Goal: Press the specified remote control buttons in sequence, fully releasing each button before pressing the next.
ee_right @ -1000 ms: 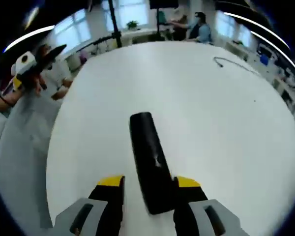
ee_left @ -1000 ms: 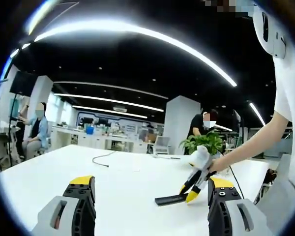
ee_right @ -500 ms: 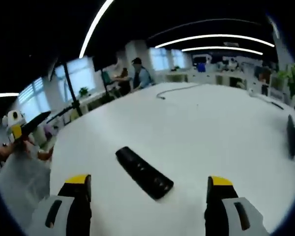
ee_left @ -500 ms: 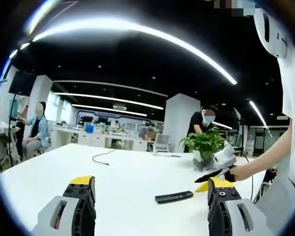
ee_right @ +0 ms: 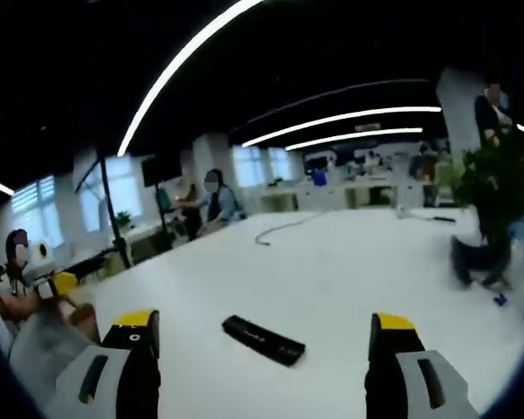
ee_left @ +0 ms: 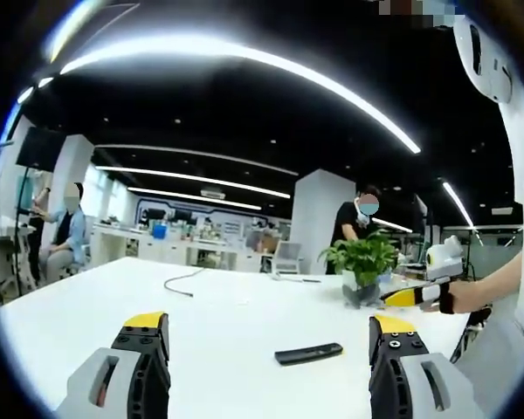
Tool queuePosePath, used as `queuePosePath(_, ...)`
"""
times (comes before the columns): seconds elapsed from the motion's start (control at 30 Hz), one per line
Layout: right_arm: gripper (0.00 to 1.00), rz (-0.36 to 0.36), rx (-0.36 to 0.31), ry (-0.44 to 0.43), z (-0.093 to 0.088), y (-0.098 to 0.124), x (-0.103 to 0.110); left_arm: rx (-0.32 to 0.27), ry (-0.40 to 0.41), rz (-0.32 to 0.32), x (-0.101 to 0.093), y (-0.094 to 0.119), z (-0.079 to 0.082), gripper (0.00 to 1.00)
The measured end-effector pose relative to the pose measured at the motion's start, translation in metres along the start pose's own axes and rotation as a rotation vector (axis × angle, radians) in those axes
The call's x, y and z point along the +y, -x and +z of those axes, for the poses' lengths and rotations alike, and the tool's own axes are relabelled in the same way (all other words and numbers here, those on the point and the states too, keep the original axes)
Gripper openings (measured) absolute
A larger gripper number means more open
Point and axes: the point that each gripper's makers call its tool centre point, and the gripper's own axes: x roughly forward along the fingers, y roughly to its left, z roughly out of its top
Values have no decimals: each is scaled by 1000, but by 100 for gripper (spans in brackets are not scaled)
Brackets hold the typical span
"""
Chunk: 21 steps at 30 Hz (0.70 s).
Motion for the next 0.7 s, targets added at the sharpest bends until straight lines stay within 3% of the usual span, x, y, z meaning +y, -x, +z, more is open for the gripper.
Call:
queuePosePath(0.17,99,-18,-143,56,26,26,19,-19,2,-2,0,1,4,99)
queuePosePath(0.27,99,-30,-243,44,43,40,27,-20,-1,-2,-1,1,4,99)
queuePosePath(0.37,99,-56,-318,83,52,51,23,-30,-1,-1,0,2,6,99)
queuePosePath(0.43,99,-73,-412,157,66,61,28,-32,-2,1,0,2,7,99)
queuePosePath(0.5,99,-65,-496,163,76,70,36,-24,-5,6,1,3,6,99)
queuePosePath(0.57,99,-56,-517,191,75,73,41,-40,-17,8,1,4,10,99)
queuePosePath(0.63,99,-68,-457,210,65,71,42,-64,-19,10,2,6,14,99)
queuePosePath(0.7,99,-90,-448,208,59,74,40,-71,-12,11,2,7,16,99)
